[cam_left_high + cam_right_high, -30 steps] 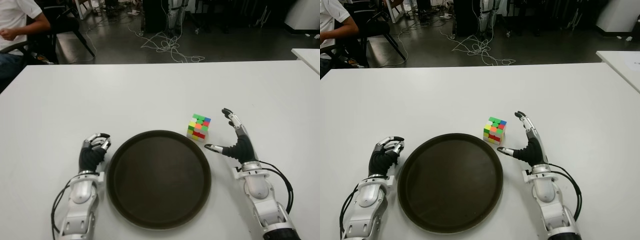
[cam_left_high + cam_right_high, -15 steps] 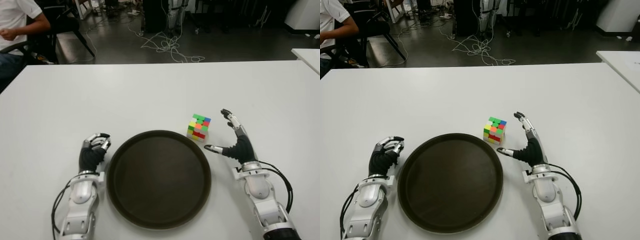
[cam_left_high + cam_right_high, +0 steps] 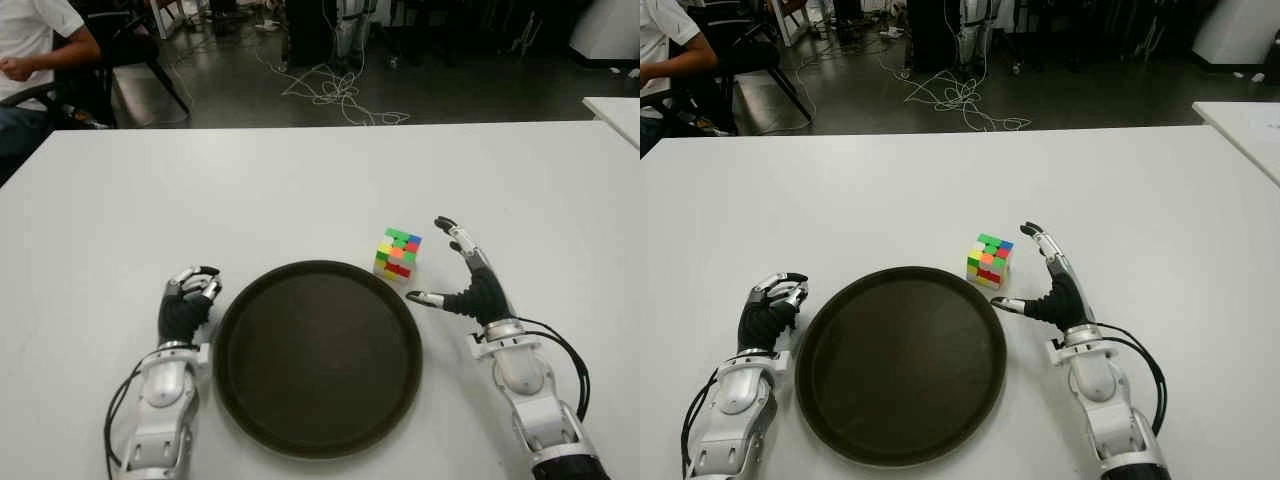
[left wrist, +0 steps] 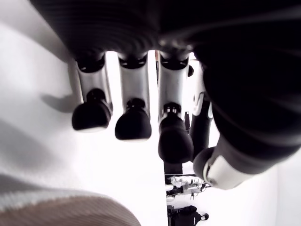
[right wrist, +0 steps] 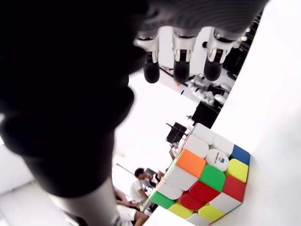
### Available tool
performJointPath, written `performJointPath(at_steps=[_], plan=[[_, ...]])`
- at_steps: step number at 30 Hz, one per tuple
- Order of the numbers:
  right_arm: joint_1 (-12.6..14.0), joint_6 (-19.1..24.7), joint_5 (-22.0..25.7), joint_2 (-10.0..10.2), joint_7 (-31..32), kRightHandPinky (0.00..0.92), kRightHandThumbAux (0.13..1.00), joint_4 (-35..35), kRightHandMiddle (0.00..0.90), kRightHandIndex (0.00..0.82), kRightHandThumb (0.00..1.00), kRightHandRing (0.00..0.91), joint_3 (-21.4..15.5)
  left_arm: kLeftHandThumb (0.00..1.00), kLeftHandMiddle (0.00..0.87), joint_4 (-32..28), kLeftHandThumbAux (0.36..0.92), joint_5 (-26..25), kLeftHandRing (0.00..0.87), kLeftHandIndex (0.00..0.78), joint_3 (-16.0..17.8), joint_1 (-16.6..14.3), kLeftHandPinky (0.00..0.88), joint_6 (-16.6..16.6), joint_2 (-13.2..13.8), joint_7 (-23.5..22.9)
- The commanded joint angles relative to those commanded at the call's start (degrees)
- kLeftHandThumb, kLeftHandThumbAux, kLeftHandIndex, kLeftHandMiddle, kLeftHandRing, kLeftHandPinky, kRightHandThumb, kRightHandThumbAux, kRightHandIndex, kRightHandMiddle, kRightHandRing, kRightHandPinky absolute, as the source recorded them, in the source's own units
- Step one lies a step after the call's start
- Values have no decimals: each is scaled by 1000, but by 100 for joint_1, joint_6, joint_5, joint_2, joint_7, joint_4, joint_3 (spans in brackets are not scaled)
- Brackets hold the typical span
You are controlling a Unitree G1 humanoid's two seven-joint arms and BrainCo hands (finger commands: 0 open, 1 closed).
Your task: Pick up the Rubik's Cube and put it in the plate
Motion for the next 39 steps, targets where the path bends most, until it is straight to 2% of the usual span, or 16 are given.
performJointPath(at_steps=[8,18,32,39], plan=[[-99,518,-546,-46,-94,59,907,-308,68,30,0,47,109,711,804,-45,704,15,815,444,-16,23,809,32,-21,10],[-268,937,-597,-80,119,57,910,-534,57,26,0,41,227,711,804,-63,703,21,819,445,-1,18,816,78,-74,57],[-514,1489,-877,-112,240,125,832,-758,85,33,0,105,444,711,802,-12,704,7,813,444,-19,28,807,-41,-66,24],[-622,1816,-1002,-142,381,128,807,-918,74,34,0,95,553,710,802,12,704,3,812,444,-13,21,804,-18,-55,15]])
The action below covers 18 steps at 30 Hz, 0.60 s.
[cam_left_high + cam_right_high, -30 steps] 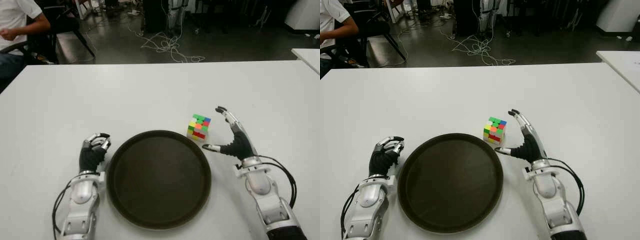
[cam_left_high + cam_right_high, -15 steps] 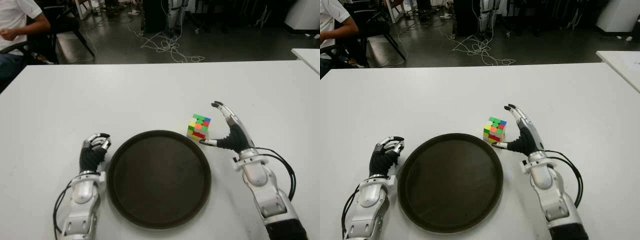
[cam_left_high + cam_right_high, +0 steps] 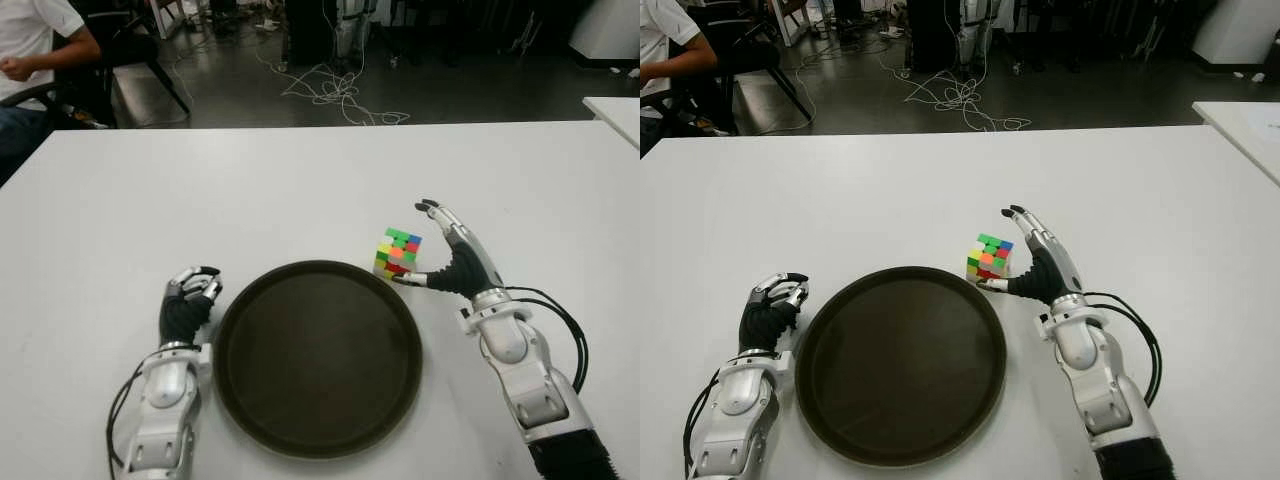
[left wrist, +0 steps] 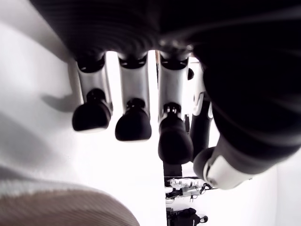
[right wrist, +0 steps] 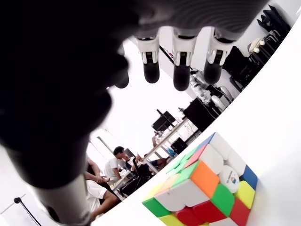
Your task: Pick up the Rubik's Cube and put it in the plate
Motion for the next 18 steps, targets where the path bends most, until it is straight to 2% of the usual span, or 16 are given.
performJointPath(at_steps=[5,18], plan=[[-133,111,-23,-26,87,111,789,20,49,25,0,71,68,710,806,-16,704,-30,816,444,9,-2,809,34,-18,-1],[-423,226,-122,-113,199,53,821,116,34,19,0,43,248,710,805,61,704,58,816,444,3,-5,810,-60,-28,87]])
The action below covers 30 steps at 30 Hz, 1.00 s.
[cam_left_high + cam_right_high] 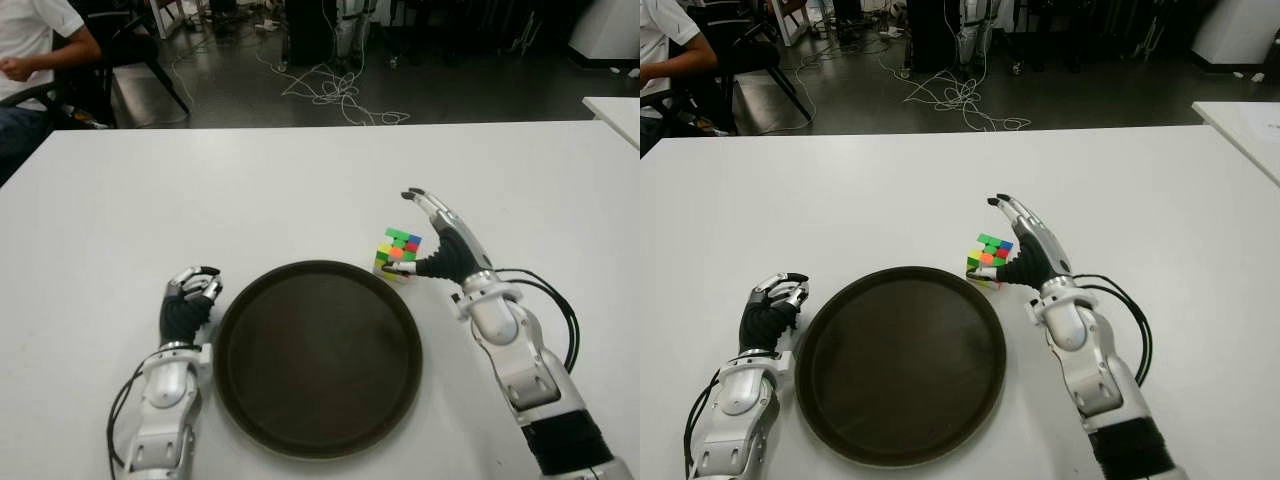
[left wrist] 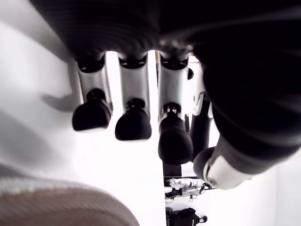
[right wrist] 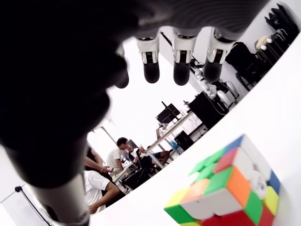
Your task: Pick up the Rubik's Cube and put it in the plate
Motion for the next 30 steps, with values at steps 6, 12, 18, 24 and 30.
performJointPath(at_steps=[6,12,18,24,30], plan=[[-182,-120,55,40,-13,78,816,128,36,24,0,51,79,710,808,35,704,-81,821,444,44,-18,817,-37,-15,-36],[-267,-233,88,38,-46,90,788,225,44,28,0,59,118,711,811,19,703,-156,827,444,68,-13,826,-35,-43,-63],[-373,-181,40,37,-3,99,762,186,44,27,0,72,167,710,810,30,704,-146,827,444,58,-14,820,-60,-32,-49],[-469,-129,-6,12,14,90,744,197,32,22,0,56,213,710,807,101,704,-101,827,444,62,-36,820,-101,-25,0],[-573,-44,-103,-33,84,41,715,189,4,3,0,8,272,710,804,135,704,-94,820,444,43,-26,811,-205,7,-48]])
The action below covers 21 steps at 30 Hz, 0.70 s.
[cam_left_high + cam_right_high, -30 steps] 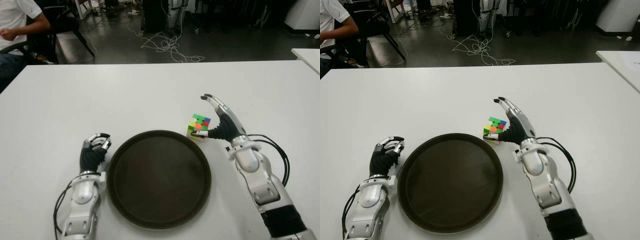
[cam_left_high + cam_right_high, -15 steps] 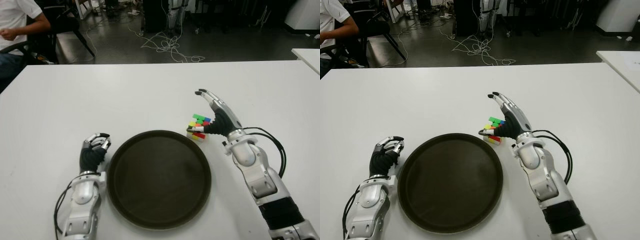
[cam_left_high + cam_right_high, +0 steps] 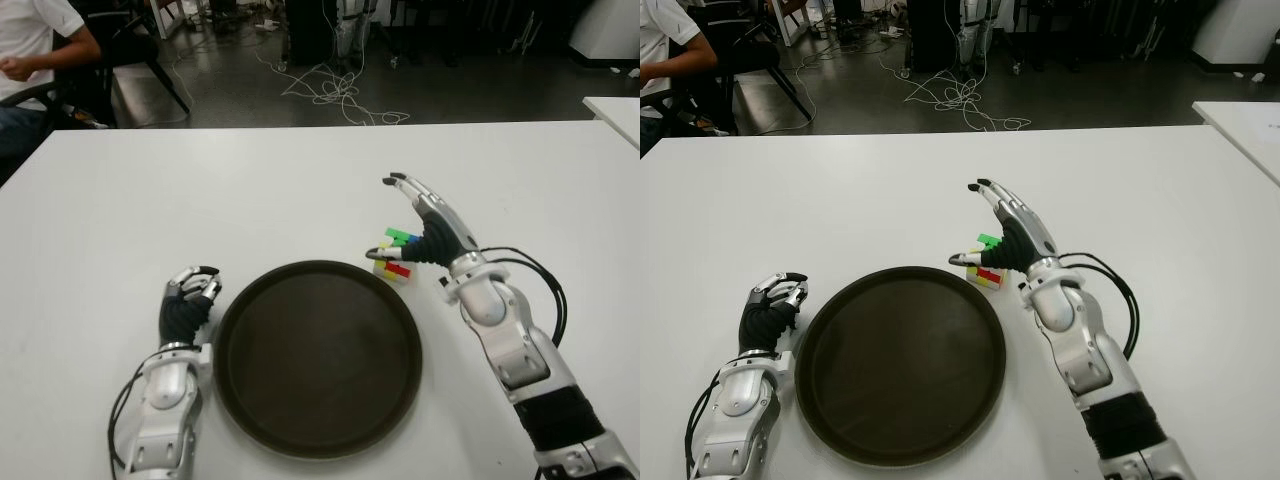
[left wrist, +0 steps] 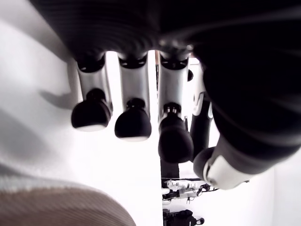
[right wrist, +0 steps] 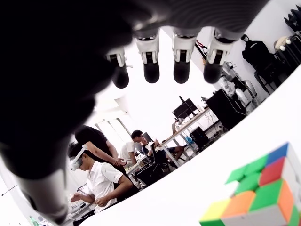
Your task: Pick up the Rubik's Cube and put it in the plate
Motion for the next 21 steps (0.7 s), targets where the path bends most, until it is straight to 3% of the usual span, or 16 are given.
performJointPath(at_steps=[8,15,21], plan=[[-151,62,-43,-23,129,23,709,-83,0,0,0,0,55,710,801,-18,705,2,813,444,-20,19,802,-8,11,-22],[-543,85,-31,-74,221,52,742,297,3,2,0,15,72,709,800,-47,705,-21,812,444,-36,36,801,33,26,-71],[-710,109,-70,-122,236,72,751,516,8,10,0,30,105,709,799,-106,705,-22,811,444,-30,59,800,63,-3,-44]])
